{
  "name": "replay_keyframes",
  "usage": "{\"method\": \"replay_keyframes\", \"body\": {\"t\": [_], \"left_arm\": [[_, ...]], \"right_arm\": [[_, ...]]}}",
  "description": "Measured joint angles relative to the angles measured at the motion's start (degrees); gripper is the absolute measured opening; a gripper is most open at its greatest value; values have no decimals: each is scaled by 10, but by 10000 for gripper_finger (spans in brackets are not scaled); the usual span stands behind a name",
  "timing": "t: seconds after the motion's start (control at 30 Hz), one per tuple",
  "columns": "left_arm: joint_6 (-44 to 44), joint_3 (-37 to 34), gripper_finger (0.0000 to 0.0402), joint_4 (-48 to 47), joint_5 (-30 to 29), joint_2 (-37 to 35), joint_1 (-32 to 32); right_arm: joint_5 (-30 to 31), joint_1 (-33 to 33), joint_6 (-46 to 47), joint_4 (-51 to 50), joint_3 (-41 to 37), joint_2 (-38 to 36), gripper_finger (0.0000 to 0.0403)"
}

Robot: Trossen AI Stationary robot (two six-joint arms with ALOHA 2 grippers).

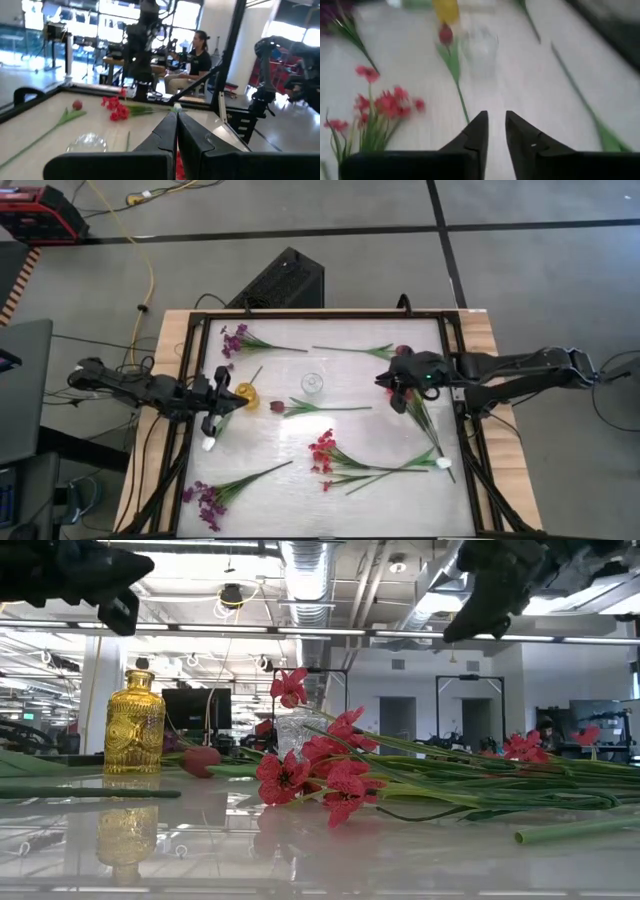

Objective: Sort flowers into vase by color
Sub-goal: Put the right red flower into the transparent vase

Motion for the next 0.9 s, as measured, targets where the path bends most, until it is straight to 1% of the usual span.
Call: {"method": "replay_keyframes", "body": {"t": [0.13, 0.2, 0.27, 0.37, 0.43, 0.53, 0.63, 0.73, 0.9], "left_arm": [[59, 0, 0, 19, 8, 11, 0], [105, 0, 0, 18, 7, 16, 0], [154, 0, 0, 24, 7, 22, 0], [223, 0, 1, 49, 8, 31, 0], [258, 0, 5, 58, 7, 39, 0], [278, 0, 24, 63, 7, 57, 0], [280, 0, 54, 79, 19, 83, 0], [284, 0, 91, 108, 20, 118, 0], [311, 0, 148, 150, 24, 173, 0]], "right_arm": [[-1, 0, 77, -164, 68, 42, 139], [-18, 0, 127, -245, 100, 62, 157], [-40, 2, 182, -306, 119, 78, 170], [-79, 12, 251, -363, 131, 99, 179], [-117, 21, 294, -398, 133, 109, 180], [-147, 42, 362, -458, 133, 125, 177], [-149, 75, 423, -492, 133, 139, 177], [-145, 109, 471, -490, 133, 150, 183], [-134, 147, 551, -479, 114, 173, 212]]}}
